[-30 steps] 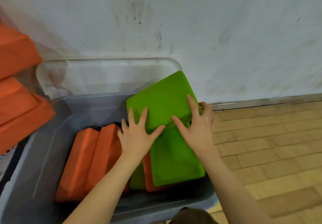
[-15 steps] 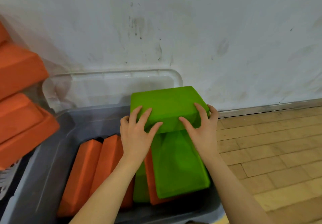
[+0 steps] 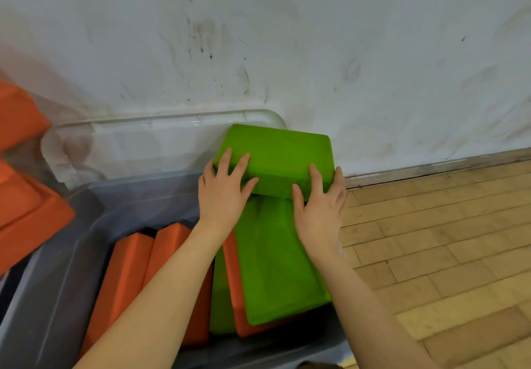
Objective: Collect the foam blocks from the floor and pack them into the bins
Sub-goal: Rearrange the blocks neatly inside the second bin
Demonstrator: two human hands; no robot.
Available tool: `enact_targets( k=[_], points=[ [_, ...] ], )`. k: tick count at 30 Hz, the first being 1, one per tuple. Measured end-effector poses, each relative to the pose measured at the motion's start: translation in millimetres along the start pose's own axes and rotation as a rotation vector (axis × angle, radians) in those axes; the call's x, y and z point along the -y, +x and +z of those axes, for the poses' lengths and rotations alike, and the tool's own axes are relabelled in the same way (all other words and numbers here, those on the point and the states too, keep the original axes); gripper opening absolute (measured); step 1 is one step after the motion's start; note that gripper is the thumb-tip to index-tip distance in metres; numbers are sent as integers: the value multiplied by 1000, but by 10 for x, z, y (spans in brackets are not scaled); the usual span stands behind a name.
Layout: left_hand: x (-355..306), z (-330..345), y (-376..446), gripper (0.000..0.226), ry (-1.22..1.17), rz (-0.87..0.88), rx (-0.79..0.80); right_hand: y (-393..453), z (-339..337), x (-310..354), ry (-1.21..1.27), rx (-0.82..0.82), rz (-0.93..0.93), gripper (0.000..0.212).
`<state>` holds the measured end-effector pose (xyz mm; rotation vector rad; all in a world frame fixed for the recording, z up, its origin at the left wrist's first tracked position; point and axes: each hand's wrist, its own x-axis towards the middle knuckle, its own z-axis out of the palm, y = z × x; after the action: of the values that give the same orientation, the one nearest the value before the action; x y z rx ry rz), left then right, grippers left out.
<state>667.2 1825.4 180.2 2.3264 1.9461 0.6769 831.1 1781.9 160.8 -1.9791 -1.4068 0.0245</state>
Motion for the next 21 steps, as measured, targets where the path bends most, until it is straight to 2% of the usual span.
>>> enact_targets(
  k=[3, 7, 13, 17, 21],
  points=[
    [25, -69, -27, 56, 7, -8, 38, -53, -48, 31, -36, -24, -61, 52],
    [177, -254, -246, 57, -33, -5, -15, -195, -116, 210, -58, -51, -195, 52],
    [771, -493, -744, 57, -51, -77, 22, -424, 29, 690, -5, 82, -447, 49],
    [1323, -566, -1188, 65, -34, -182, 124, -690, 369, 1026, 64, 262, -560, 51],
    [1756, -519, -1608, 50, 12, -341, 404, -1111, 751, 1157, 41, 604, -626, 64]
  ],
)
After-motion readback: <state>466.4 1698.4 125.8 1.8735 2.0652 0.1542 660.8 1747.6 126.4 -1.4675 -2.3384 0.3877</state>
